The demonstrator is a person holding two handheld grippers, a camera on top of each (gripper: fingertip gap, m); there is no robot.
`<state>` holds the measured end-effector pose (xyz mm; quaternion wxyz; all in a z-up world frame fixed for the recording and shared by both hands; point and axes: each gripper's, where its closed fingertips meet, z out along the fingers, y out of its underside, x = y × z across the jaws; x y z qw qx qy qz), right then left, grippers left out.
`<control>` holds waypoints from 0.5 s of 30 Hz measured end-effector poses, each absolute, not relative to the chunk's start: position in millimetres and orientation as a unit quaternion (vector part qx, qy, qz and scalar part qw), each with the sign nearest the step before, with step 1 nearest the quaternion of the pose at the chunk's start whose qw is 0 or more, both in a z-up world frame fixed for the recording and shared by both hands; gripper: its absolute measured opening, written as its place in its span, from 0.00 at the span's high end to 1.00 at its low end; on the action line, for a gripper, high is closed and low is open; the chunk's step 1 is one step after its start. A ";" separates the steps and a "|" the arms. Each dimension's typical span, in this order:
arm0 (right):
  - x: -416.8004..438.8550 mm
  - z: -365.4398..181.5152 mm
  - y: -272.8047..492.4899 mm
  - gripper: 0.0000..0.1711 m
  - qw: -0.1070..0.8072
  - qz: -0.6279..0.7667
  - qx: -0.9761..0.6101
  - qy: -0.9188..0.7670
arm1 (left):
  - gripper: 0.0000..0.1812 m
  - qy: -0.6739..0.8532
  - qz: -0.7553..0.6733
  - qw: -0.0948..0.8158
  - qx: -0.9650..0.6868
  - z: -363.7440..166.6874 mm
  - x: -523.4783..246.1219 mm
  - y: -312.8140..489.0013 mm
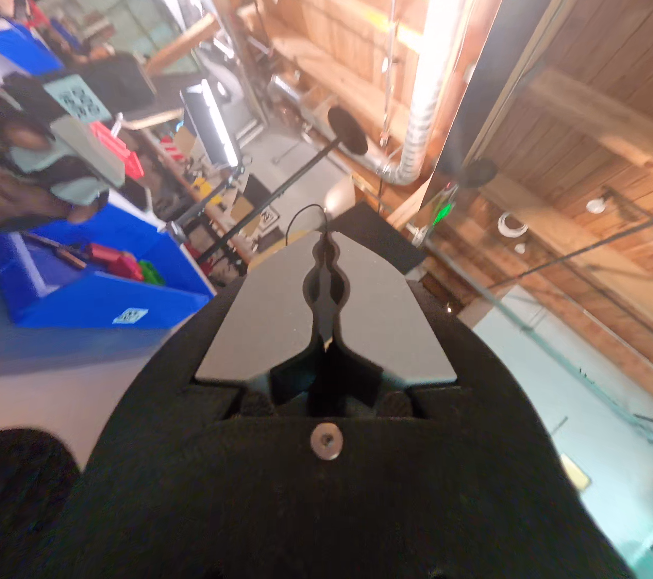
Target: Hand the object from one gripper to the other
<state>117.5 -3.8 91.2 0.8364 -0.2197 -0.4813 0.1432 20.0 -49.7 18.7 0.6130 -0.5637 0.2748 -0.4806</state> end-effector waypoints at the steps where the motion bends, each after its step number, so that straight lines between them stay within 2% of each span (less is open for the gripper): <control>1: 122.0 89.6 1.4 1.00 0.827 0.137 -0.240 -0.489 | 0.88 0.275 -0.471 0.623 -0.561 20.9 16.4 -50.1; 10: 167.6 49.5 80.7 1.00 0.717 0.106 -0.482 -0.493 | 0.88 0.274 -0.409 0.672 -0.553 32.6 -8.5 -54.6; 15: 191.9 41.8 117.5 1.00 0.709 0.070 -0.549 -0.437 | 0.88 0.273 -0.398 0.686 -0.545 36.7 -13.8 -56.6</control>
